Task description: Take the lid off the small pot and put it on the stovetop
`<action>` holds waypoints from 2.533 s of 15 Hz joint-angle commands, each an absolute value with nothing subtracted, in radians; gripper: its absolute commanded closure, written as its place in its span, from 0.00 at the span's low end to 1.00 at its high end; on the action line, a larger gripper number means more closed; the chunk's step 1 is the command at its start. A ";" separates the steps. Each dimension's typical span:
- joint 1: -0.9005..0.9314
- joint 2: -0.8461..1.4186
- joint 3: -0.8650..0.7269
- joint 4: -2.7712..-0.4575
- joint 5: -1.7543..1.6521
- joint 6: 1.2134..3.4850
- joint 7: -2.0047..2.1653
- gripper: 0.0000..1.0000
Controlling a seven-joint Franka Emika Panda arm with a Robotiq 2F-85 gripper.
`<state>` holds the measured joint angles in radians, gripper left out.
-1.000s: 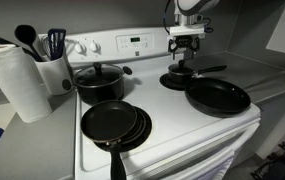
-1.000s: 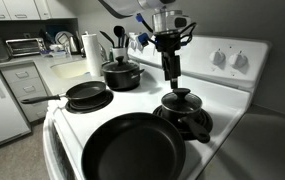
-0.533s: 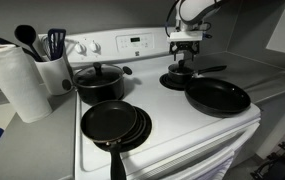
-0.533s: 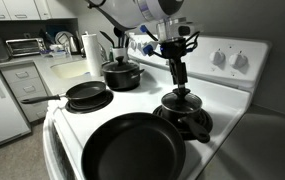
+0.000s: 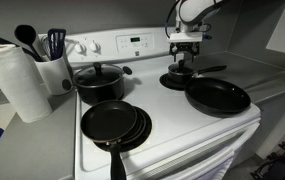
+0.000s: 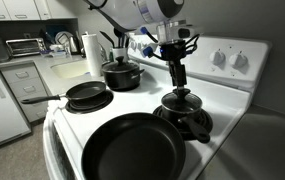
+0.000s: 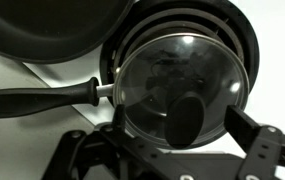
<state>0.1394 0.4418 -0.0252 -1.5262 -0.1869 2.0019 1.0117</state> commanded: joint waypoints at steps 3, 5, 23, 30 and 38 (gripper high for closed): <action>0.127 0.465 -0.036 -1.529 -0.157 2.009 0.996 0.00; 0.122 0.470 -0.038 -1.531 -0.149 2.015 0.993 0.00; 0.083 0.477 -0.040 -1.580 -0.012 2.209 0.973 0.00; 0.086 0.477 -0.045 -1.580 -0.018 2.226 0.977 0.62; 0.098 0.487 -0.062 -1.555 -0.058 2.224 0.990 0.86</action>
<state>0.0880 0.4763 -0.0409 -1.5530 -0.0431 2.2089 1.0021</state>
